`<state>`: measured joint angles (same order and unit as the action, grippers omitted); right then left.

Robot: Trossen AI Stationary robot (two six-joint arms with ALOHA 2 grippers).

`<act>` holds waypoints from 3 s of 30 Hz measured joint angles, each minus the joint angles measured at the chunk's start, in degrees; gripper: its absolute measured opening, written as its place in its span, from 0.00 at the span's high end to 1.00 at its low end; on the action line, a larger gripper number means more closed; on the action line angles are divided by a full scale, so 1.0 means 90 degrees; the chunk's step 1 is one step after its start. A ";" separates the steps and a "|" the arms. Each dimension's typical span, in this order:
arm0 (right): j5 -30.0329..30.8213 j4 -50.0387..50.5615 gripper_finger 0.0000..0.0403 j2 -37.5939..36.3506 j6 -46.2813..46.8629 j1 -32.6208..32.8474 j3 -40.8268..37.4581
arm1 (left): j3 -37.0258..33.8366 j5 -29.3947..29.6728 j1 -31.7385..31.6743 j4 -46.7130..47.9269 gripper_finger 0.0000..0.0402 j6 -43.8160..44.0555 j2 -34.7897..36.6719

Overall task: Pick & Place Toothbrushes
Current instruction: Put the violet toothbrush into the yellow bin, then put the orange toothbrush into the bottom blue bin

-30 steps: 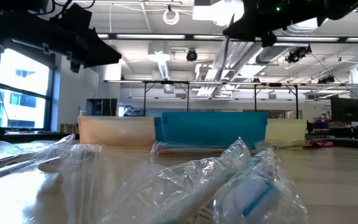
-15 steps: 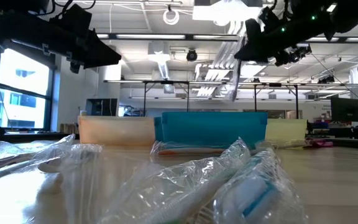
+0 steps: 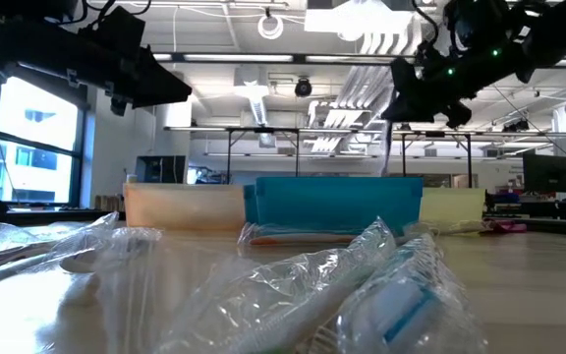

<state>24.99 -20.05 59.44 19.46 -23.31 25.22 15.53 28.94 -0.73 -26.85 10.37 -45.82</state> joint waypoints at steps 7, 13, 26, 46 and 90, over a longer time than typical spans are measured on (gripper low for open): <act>-0.0025 0.0317 0.89 0.0418 0.0432 -0.0136 -0.0011 | 0.0002 0.0002 0.0000 -0.0002 0.72 0.0002 -0.0002; -0.0324 0.0298 0.89 0.0938 0.0839 -0.0136 -0.0011 | 0.0005 0.0001 0.0000 -0.0002 0.72 0.0039 -0.0002; -0.0351 0.0065 0.89 0.1467 0.1164 -0.0139 0.0001 | 0.0005 0.0000 0.0000 -0.0002 0.72 0.0045 -0.0002; -0.0100 0.0108 0.67 0.1477 0.1027 -0.0136 -0.0011 | 0.0005 0.0002 0.0000 -0.0002 0.72 0.0046 -0.0002; -0.0002 -0.0037 0.55 -0.0056 -0.0493 0.0144 -0.0004 | 0.0005 0.0002 0.0000 0.0002 0.72 0.0044 -0.0002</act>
<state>24.97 -20.38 58.94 15.02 -22.02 25.19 15.57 28.95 -0.73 -26.83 10.76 -45.84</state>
